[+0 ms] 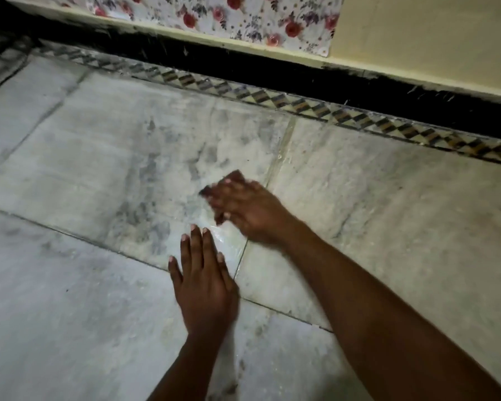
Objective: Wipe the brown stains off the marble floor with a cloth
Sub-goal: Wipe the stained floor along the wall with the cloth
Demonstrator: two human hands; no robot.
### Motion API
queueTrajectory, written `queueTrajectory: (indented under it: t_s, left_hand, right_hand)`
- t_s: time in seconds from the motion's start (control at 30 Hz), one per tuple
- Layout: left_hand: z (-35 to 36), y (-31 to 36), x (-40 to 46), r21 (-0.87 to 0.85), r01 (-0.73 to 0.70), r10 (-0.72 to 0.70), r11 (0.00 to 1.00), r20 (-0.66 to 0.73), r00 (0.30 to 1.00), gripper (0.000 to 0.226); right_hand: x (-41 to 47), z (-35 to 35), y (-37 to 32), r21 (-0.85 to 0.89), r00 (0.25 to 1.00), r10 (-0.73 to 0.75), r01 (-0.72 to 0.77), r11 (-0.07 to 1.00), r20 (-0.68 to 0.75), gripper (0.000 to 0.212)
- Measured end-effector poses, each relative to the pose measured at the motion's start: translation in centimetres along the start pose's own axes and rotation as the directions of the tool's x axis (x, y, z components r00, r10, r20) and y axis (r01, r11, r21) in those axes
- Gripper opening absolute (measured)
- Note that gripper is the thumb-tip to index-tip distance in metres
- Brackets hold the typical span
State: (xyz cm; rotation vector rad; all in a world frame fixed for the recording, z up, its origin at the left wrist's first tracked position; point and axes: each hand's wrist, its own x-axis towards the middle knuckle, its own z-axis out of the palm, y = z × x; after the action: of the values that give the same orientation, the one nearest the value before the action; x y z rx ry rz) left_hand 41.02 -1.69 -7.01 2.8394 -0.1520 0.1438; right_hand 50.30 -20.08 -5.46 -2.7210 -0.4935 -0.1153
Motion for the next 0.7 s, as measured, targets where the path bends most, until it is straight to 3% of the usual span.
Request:
queueTrajectory:
  t_s: [0.07,0.1,0.17,0.23,0.3,0.37,0.4,0.43,0.5,0.57,0.63,0.7]
  left_hand:
    - [-0.1,-0.2,0.0,0.015,-0.004,0.004,1.0,0.023,1.0,0.06]
    - [-0.2,-0.3,-0.1,0.016,-0.002,0.002,1.0,0.031,1.0,0.06]
    - [-0.4,-0.3,0.0,-0.004,-0.001,0.001,1.0,0.045,0.999,0.061]
    - [-0.4,-0.1,0.2,-0.017,0.009,-0.009,1.0,0.055,0.998,0.062]
    - [-0.1,0.1,0.0,-0.015,0.014,-0.014,1.0,0.048,0.999,0.062]
    - [-0.1,-0.2,-0.1,0.001,-0.001,0.001,1.0,0.04,0.999,0.061]
    - [-0.1,-0.4,0.0,-0.001,-0.008,0.008,1.0,0.047,0.999,0.061]
    - [-0.1,-0.3,0.0,-0.001,-0.021,0.022,1.0,0.052,0.998,0.061]
    - [0.0,-0.3,0.2,-0.001,-0.029,0.029,1.0,0.075,0.997,0.062]
    - [-0.5,-0.3,-0.2,-0.05,-0.008,0.013,0.999,0.103,0.995,0.062]
    - [-1.1,0.1,-0.1,-0.152,-0.048,0.07,0.987,0.145,0.987,0.064]
    - [-1.4,1.5,0.5,-0.266,-0.102,0.153,0.959,0.18,0.972,0.067]
  right_hand:
    - [0.0,-0.7,2.7,-0.067,0.938,0.335,-0.342,0.938,-0.092,0.051]
    - [-1.2,-0.6,3.1,-0.079,0.846,0.499,-0.519,0.851,-0.187,0.052]
    - [-5.0,0.1,0.7,-0.096,0.678,0.654,-0.716,0.692,-0.336,0.054]
    - [-8.3,1.5,-3.5,-0.125,0.693,0.639,-0.705,0.699,-0.335,0.056]
    - [-7.7,2.1,-4.3,-0.111,0.83,0.506,-0.54,0.835,-0.234,0.056]
    - [-3.8,0.4,-1.2,-0.124,0.969,0.242,-0.246,0.961,-0.044,0.055]
    - [-1.9,-0.8,0.7,-0.122,0.987,0.139,-0.128,0.984,0.085,0.056]
    - [-0.8,-1.8,3.4,-0.108,0.973,0.12,-0.1,0.989,0.195,0.058]
    - [-0.7,-4.0,8.2,-0.068,0.919,0.323,-0.316,0.946,0.226,0.066]
    - [-4.1,-5.2,10.0,-0.034,0.788,0.607,-0.607,0.794,0.103,0.072]
    - [-10.0,-4.4,7.9,-0.047,0.653,0.757,-0.757,0.652,-0.024,0.069]
    - [-15.3,-2.3,2.9,-0.153,0.759,0.64,-0.651,0.743,-0.121,0.066]
